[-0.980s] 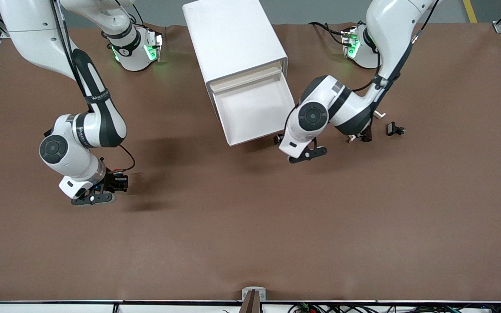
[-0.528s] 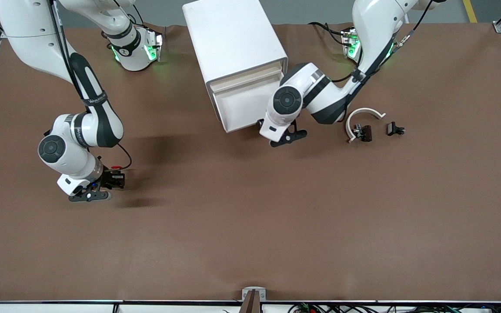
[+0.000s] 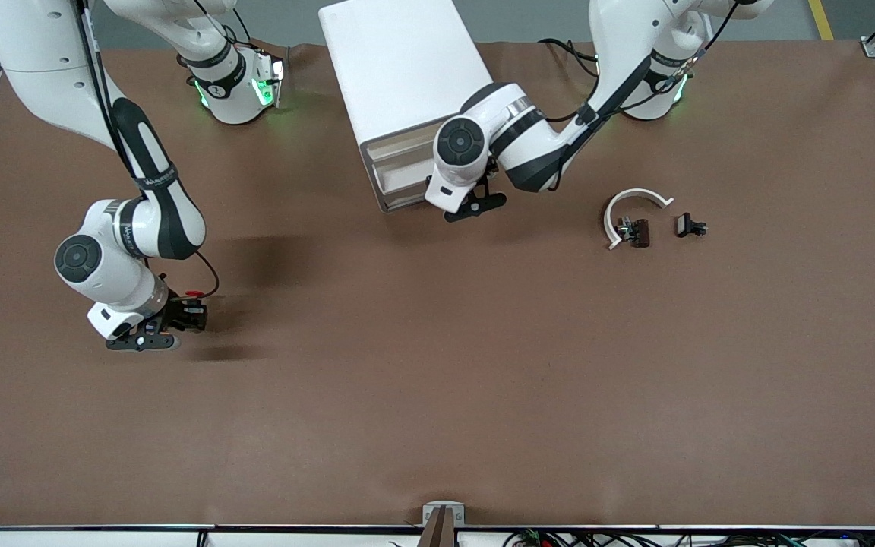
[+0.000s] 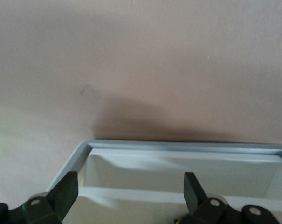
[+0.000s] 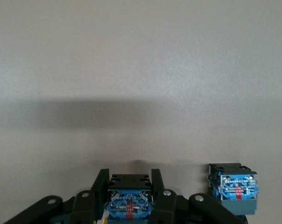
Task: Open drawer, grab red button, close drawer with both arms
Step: 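Push the drawer shut with the left gripper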
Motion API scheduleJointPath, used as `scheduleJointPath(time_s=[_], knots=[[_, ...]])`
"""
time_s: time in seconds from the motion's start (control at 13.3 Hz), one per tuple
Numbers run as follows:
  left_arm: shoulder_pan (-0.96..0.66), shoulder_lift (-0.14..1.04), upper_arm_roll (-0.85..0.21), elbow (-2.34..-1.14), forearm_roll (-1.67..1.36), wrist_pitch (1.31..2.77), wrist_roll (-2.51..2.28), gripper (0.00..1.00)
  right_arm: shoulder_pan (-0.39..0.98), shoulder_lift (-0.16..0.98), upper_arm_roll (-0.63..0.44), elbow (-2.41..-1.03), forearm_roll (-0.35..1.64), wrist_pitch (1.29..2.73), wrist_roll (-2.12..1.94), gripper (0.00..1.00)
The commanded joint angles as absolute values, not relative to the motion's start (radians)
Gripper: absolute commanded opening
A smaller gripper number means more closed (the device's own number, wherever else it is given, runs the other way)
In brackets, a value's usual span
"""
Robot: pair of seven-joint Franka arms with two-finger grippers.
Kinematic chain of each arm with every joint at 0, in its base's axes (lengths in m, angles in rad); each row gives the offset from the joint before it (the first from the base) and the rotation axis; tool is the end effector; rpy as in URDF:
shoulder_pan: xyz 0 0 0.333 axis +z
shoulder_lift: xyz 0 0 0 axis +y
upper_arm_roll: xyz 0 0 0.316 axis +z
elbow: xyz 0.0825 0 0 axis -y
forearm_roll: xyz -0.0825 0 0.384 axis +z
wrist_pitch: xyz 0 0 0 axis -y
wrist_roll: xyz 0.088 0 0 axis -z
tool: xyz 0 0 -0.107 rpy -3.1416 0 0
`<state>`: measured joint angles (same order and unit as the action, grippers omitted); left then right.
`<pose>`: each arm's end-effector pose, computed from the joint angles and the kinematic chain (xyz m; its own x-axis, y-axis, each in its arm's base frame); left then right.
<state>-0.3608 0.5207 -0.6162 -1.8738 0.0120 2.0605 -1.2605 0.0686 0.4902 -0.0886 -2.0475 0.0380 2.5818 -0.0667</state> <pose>0.3554 -0.4918 0.2634 0.8902 0.3057 -0.3378 0.2737 -0.9516 -0.1398 0.6003 -0.0119 0.2018 0.9986 0.0268 0.0452 0.0258 -0.9994 0.0231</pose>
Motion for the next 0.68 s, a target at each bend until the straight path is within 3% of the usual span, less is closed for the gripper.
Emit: scheduleJointPath(time_s=[0.0, 0.6], knots=[[-0.367, 0.52, -0.621, -1.884, -0.033, 2.054, -1.278, 1.0, 0.046, 0.506, -0.067, -2.057, 0.043, 2.6, -0.054, 0.0], [-0.37, 0.523, -0.637, -1.855, -0.179, 2.066, -1.281, 1.0, 0.04, 0.525, -0.067, -2.042, 0.046, 2.602, -0.048, 0.0]])
